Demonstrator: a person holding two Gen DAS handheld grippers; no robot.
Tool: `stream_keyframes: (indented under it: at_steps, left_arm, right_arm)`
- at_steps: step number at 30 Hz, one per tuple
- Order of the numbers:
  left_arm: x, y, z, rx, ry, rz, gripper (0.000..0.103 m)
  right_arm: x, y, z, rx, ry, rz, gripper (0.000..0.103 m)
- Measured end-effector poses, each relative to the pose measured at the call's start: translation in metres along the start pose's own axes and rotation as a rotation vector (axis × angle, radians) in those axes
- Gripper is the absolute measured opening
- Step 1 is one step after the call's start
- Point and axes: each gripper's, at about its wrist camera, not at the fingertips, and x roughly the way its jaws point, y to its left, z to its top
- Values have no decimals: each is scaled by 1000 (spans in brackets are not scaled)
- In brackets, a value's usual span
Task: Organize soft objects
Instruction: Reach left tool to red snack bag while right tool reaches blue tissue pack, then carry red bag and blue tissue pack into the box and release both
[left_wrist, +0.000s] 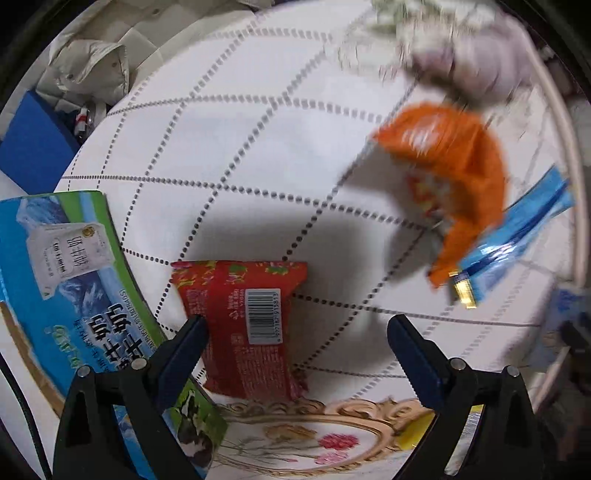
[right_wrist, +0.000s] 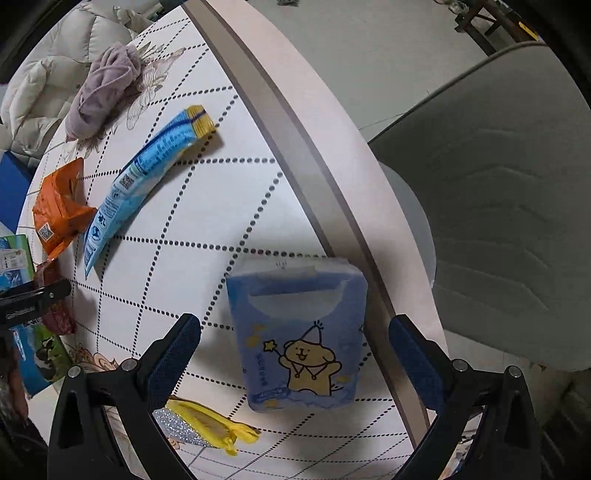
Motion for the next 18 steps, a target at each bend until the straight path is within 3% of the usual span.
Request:
stream_keyframes:
  at_steps: [3,10,14,17,18]
  left_arm:
    - [-15,11,1,-1,-24,-8,99]
    - [24,19,5,38,119,15,99]
    - [47,7,-7,70,178,4,99]
    - [47,-2,-20,57,149,1,83]
    - [45,-5,-24,47,142,-11,74]
  right_arm:
    - [-4,-3,-4,-1,-11,11,103]
    - [-9,-4,-8,-10,3,33,103]
    - [-3,0,-14,-20,18,31,103]
    - [4,2,-14,-24,31,19,103]
    - [7,3,-15,-23,36,14,103]
